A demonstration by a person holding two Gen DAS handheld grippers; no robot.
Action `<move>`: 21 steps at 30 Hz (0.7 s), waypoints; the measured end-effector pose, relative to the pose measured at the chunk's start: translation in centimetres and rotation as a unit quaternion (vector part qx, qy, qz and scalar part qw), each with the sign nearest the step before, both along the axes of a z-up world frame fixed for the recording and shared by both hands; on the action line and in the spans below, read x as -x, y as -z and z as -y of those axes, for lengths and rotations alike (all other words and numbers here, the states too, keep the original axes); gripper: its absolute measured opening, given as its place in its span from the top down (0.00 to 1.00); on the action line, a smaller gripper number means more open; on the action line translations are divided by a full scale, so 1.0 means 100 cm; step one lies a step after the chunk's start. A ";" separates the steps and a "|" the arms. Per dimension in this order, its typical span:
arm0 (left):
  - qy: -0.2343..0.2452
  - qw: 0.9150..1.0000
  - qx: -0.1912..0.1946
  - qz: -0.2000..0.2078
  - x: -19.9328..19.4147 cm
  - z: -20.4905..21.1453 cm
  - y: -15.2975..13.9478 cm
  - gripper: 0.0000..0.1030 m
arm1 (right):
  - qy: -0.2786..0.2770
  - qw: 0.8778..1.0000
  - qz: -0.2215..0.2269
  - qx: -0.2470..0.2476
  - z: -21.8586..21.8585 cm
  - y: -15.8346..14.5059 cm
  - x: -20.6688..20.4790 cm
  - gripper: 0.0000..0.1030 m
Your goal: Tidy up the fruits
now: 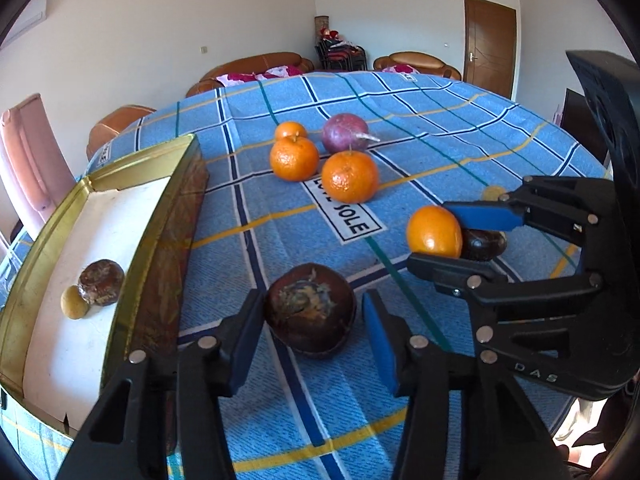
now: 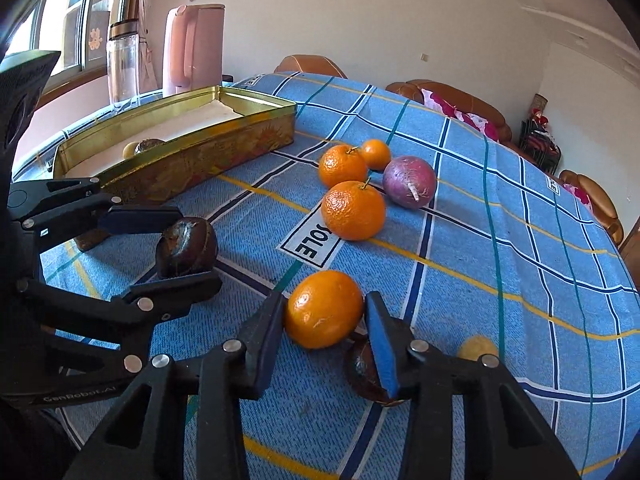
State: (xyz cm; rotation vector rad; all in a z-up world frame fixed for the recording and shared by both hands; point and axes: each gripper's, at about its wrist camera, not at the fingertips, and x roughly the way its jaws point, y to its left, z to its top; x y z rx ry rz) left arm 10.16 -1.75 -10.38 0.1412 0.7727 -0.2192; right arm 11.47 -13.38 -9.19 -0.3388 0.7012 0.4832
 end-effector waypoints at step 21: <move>-0.020 0.998 0.042 0.044 0.012 -0.014 -0.006 0.54 | -0.006 0.999 0.018 -0.036 0.008 -0.007 0.003 0.60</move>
